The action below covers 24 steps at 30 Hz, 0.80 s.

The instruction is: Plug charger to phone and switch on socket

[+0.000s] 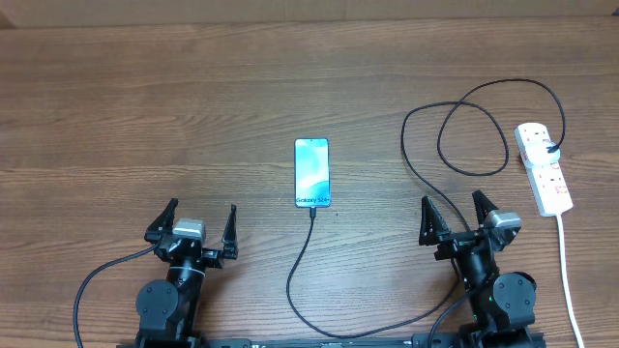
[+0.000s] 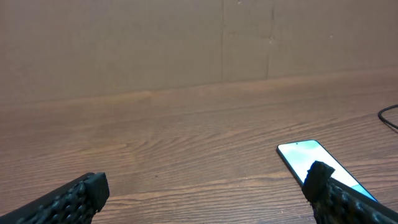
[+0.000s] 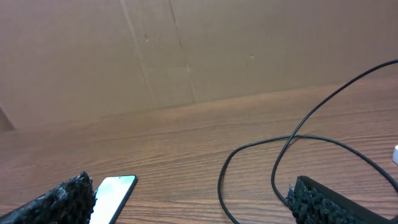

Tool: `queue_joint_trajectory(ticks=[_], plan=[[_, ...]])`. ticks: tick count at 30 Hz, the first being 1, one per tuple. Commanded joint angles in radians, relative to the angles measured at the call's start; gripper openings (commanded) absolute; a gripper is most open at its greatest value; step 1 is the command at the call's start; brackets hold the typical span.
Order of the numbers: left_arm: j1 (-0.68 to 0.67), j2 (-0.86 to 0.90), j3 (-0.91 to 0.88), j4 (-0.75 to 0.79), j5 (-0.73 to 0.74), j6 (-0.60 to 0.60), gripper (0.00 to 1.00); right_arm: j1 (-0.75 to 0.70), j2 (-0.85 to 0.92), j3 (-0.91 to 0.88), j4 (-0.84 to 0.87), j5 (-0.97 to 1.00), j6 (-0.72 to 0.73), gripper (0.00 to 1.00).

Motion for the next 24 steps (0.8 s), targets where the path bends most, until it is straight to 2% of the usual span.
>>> queue_joint_trajectory(ticks=[1, 6, 9, 14, 17, 24], plan=[[0.006, -0.012, -0.004, -0.002, -0.007, 0.020, 1.00, -0.002, -0.008, -0.010, 0.016, 0.002, 0.003, 1.00], [0.006, -0.012, -0.004, -0.002, -0.007, 0.020, 1.00, -0.002, -0.008, -0.002, 0.058, -0.091, 0.027, 1.00], [0.006, -0.012, -0.004, -0.002, -0.007, 0.020, 1.00, -0.003, -0.006, 0.065, -0.042, -0.065, 0.010, 1.00], [0.006, -0.012, -0.004, -0.002, -0.007, 0.020, 1.00, -0.003, 0.074, 0.291, -0.256, 0.027, 0.010, 1.00], [0.006, -0.012, -0.004, -0.002, -0.007, 0.020, 1.00, -0.004, 0.191, 0.454, -0.349, 0.056, 0.011, 1.00], [0.006, -0.012, -0.004, -0.002, -0.007, 0.020, 1.00, -0.004, 0.659, 0.967, -0.729, 0.062, -0.035, 1.00]])
